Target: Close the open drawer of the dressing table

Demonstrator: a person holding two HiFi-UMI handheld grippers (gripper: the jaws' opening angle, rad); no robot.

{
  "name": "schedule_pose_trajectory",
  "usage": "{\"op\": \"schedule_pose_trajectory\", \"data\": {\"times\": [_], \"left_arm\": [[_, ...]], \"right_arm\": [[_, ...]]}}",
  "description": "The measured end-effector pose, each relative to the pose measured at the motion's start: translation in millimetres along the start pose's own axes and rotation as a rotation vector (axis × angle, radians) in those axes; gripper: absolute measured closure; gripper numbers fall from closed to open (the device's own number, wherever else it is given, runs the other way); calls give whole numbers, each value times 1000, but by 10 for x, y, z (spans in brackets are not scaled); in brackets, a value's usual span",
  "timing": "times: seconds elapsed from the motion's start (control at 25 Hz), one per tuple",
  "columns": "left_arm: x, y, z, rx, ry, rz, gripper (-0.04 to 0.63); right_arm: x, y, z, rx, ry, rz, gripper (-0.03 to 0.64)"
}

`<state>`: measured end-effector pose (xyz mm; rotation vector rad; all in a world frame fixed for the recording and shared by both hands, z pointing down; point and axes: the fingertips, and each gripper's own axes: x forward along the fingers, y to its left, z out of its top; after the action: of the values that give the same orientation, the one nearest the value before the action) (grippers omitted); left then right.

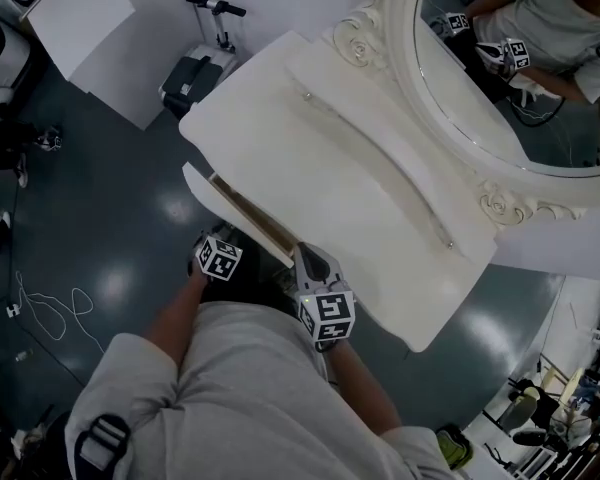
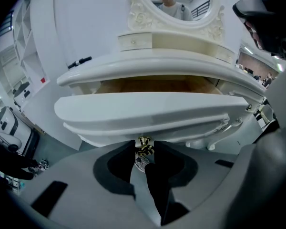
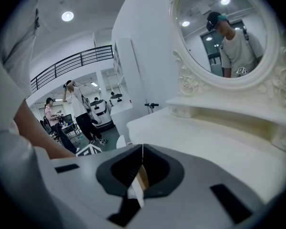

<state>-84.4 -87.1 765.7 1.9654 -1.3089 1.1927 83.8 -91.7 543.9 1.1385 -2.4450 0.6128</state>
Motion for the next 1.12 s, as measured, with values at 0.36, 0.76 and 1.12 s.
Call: {"op": "schedule_pose_trajectory", "data": {"times": [0.36,0.76,1.12], "left_arm": [[25,-2,49,-2,-3,-2,468],[75,-22,144,7,-12,-16,468],[131,-38,223,19,-13,-25,468]], "right_arm": [[-38,-37,24,-4,0,-10,600],[-57,-111,120,-18,-9,-29,601],[-68,-234,113,-8,-11,-52,601]]}}
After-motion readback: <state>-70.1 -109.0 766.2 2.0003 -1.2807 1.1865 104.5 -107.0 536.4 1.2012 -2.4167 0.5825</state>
